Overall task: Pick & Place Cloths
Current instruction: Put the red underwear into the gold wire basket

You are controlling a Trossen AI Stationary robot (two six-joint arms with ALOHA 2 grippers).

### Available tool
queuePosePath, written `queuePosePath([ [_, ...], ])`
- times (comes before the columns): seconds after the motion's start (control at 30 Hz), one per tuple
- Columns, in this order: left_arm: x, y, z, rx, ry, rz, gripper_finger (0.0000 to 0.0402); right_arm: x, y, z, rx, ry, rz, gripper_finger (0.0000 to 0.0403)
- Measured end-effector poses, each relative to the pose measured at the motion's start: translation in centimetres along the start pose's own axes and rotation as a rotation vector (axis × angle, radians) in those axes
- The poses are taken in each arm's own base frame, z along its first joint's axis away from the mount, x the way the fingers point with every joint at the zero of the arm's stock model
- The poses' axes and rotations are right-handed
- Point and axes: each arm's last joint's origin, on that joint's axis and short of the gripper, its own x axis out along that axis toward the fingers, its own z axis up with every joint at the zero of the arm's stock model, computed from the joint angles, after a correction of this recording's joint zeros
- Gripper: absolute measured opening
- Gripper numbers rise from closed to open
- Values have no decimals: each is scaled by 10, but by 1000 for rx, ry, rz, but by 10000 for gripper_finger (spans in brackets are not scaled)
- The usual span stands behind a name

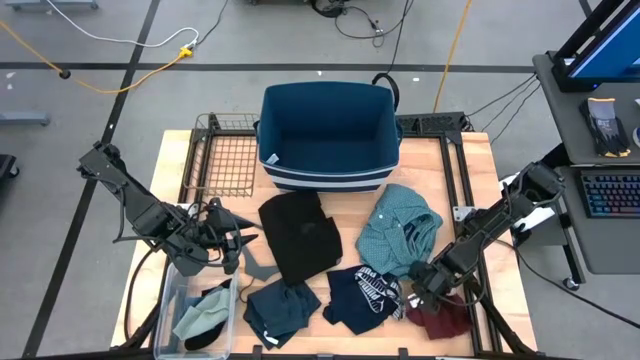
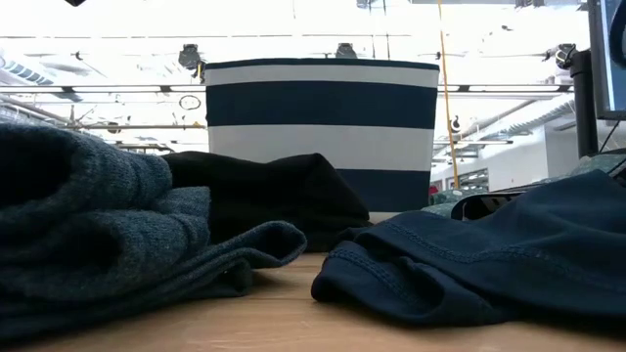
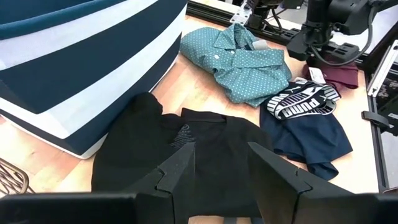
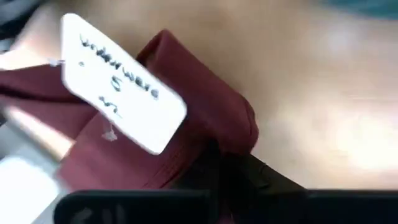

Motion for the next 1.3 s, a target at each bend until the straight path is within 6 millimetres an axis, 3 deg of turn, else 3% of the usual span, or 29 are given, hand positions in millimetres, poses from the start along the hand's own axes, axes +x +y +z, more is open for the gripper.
queuePosePath([
  [0.2, 0, 0, 0, -7, 0, 0, 145, -6, 16, -2, -76, 52, 182, 3],
  [0.47, 0, 0, 0, -9, -1, -2, 145, -41, 33, -9, -92, -72, 467, 1],
  [0.87, -1, -9, 9, -29, -67, -74, 145, -105, 39, -17, -81, -588, 863, 1],
  [1.07, -2, -17, 19, -23, -147, -141, 145, -137, 46, -8, -155, -900, 1049, 0],
  [1.3, 2, -20, 37, -141, -202, -242, 145, -172, 44, 8, -239, -1208, 1183, 0],
])
